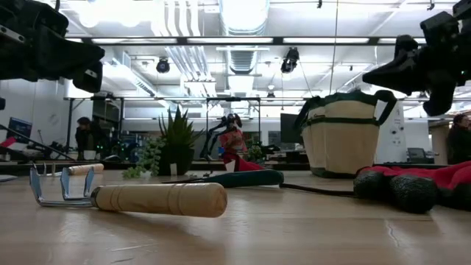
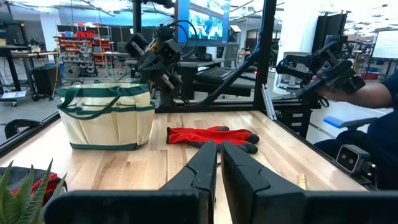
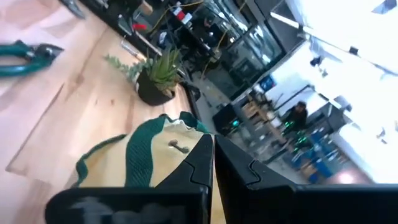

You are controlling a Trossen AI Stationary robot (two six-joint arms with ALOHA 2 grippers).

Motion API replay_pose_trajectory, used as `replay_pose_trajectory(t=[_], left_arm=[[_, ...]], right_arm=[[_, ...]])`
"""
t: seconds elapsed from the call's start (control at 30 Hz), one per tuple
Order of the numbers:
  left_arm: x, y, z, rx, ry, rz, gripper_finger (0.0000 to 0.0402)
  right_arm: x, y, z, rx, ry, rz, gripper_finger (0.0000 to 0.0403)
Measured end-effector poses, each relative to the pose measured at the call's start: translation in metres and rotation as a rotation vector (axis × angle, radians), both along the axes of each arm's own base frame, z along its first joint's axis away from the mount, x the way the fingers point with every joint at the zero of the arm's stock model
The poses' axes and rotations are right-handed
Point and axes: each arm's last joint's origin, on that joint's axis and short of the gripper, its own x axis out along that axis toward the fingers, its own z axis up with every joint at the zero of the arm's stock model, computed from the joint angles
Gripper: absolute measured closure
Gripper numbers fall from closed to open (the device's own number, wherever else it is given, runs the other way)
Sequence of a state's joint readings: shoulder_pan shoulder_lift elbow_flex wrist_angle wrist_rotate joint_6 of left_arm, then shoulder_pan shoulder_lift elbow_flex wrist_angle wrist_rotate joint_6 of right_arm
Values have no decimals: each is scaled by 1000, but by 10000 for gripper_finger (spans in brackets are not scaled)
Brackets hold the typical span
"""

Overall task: Pick & Place Garden tools in Gardening bag
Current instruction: Put the right green shear scissors into the gardening bag

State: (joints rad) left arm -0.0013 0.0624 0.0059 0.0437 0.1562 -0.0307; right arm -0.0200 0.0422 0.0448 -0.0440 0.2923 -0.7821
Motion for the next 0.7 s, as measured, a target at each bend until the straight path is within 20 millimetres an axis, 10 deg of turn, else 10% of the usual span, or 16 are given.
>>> replay_pose_trajectory(t=[0.23,0.47,0.7], left_arm=[[0,0,0,0,0,0,374],[0,0,0,0,1,0,374],[0,0,0,0,1,0,374]], right_arm=[[1,14,9,600,-142,459,394],[-6,23,36,731,-287,891,394],[7,27,33,929,-334,823,394]])
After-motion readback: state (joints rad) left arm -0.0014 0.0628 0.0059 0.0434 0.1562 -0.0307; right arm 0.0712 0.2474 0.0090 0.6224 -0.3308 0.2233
